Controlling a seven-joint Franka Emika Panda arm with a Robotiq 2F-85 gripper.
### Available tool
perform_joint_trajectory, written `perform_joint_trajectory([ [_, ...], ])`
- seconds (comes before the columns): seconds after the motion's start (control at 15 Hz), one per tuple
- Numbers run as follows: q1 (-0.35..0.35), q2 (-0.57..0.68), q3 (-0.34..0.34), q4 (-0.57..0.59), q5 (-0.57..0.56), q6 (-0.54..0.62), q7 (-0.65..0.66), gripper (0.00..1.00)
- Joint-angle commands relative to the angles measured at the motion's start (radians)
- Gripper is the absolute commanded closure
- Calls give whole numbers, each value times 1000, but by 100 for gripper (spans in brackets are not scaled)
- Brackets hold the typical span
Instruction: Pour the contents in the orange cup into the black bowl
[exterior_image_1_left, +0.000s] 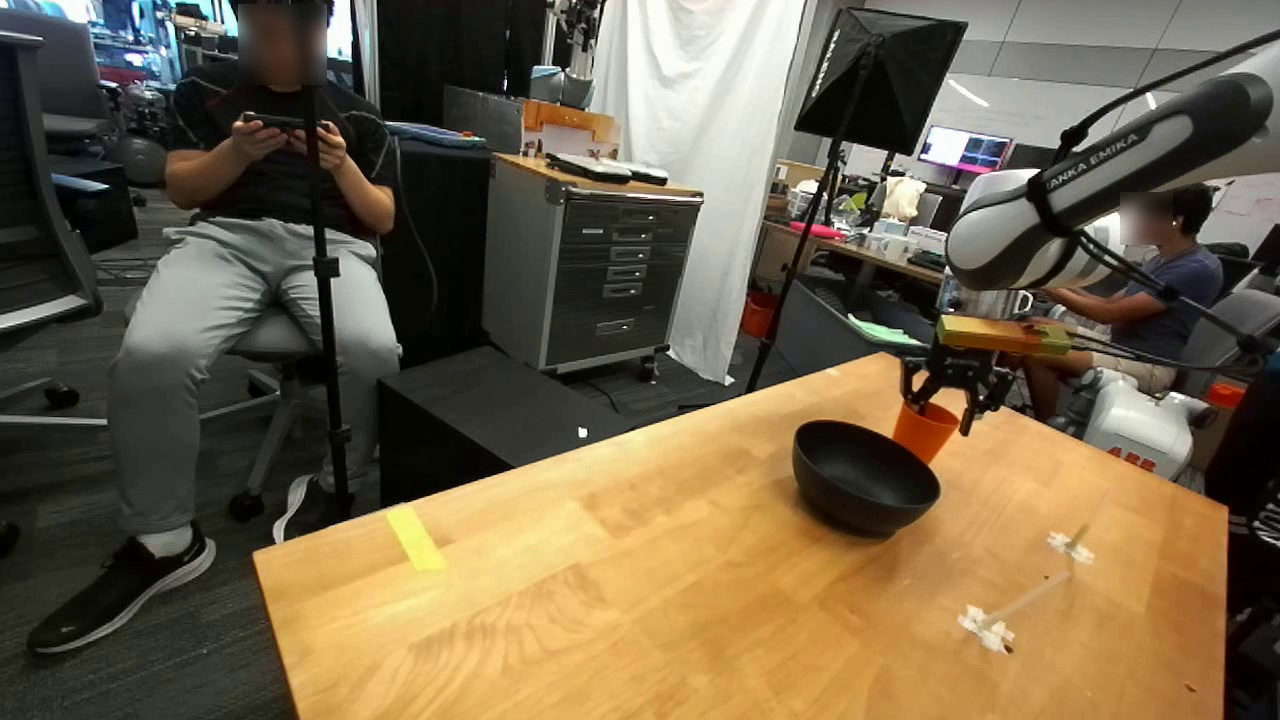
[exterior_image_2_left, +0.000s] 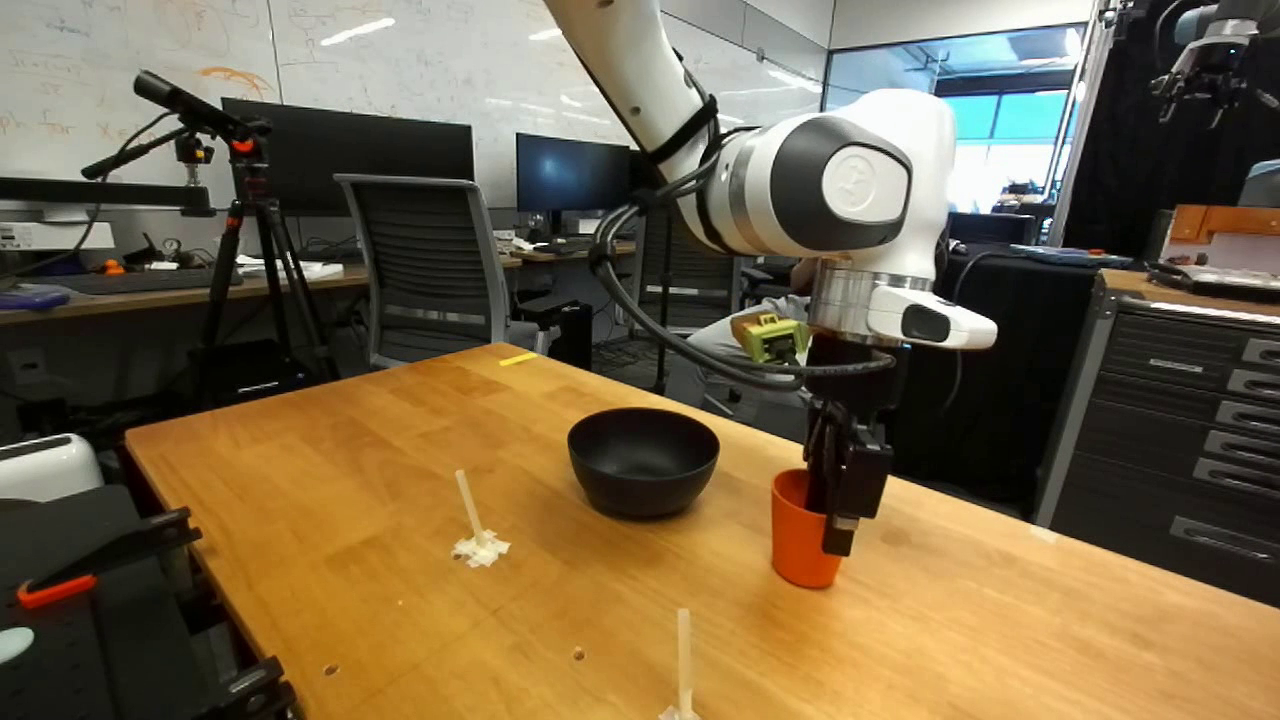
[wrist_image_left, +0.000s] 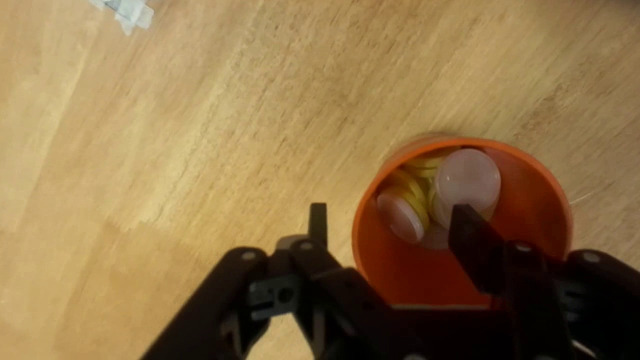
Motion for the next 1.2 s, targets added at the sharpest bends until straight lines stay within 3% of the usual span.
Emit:
perform_joint_trajectory([
  [0.0, 16, 17, -23, 37, -3, -14, 14, 65],
  [0.27, 19, 11, -25, 29, -5, -3, 15, 96],
  [0.33, 19, 11, -25, 27, -5, 3, 17, 99],
  [1.13, 46, -28, -50, -49, -17, 126, 53, 99],
])
